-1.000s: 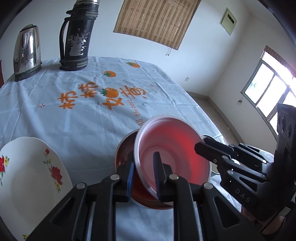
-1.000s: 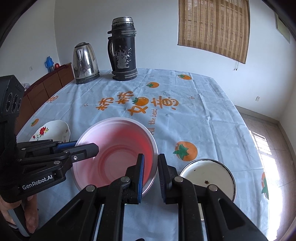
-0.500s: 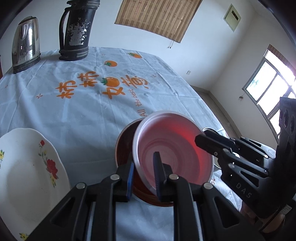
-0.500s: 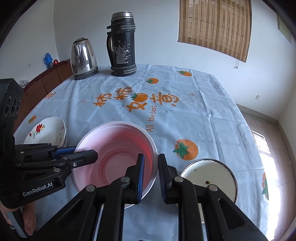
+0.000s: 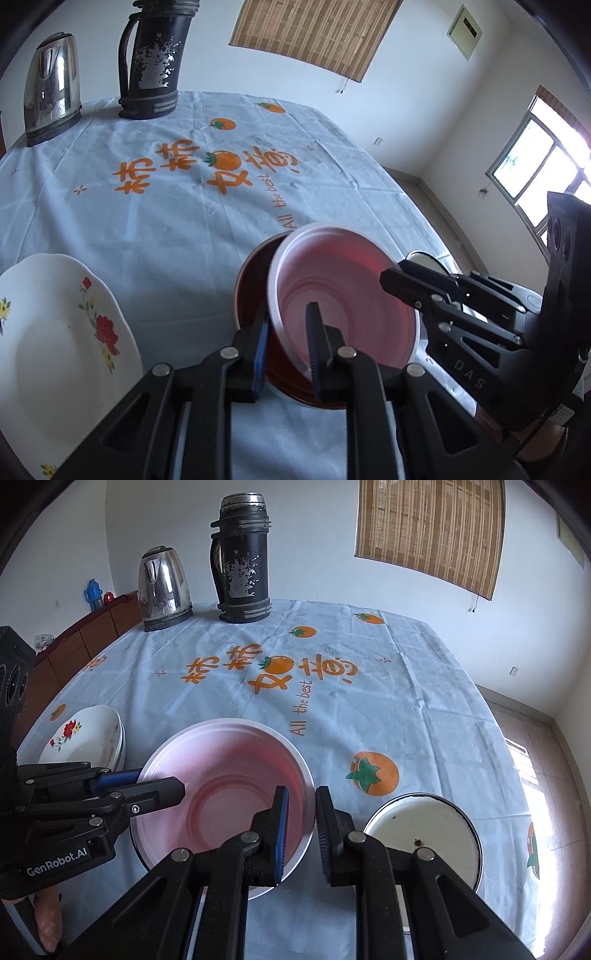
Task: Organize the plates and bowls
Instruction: 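Carry the pink bowl with both tools over the steel bowl and lower it, then set the pink bowl inside the steel bowl with both tools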
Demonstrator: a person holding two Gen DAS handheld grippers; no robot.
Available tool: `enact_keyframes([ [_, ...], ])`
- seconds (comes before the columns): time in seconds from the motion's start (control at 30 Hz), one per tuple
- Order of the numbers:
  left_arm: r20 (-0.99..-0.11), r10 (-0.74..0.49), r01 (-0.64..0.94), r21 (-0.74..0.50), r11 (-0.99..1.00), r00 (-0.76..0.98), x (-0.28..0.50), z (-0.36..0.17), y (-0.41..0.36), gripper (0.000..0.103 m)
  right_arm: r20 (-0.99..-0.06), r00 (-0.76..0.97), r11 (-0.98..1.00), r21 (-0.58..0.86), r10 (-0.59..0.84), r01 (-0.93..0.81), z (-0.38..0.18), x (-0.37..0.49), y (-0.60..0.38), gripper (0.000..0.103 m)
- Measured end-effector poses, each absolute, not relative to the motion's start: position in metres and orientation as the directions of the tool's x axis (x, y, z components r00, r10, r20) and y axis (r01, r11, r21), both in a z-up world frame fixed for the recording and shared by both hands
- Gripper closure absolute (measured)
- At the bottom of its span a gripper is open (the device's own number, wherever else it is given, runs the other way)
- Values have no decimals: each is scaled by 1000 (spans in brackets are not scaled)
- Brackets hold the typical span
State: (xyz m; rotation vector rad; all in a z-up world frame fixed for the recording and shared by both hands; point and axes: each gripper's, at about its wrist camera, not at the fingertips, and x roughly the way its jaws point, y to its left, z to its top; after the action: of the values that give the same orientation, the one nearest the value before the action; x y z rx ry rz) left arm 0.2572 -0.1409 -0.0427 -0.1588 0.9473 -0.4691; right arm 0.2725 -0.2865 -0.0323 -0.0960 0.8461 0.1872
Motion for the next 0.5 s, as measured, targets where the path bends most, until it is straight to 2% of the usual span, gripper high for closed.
enact_keyframes([
  [0.5, -743, -445, 329, -312, 891, 500, 256, -43, -143, 87, -760, 639, 980, -14, 119, -200, -38, 274, -288, 85],
])
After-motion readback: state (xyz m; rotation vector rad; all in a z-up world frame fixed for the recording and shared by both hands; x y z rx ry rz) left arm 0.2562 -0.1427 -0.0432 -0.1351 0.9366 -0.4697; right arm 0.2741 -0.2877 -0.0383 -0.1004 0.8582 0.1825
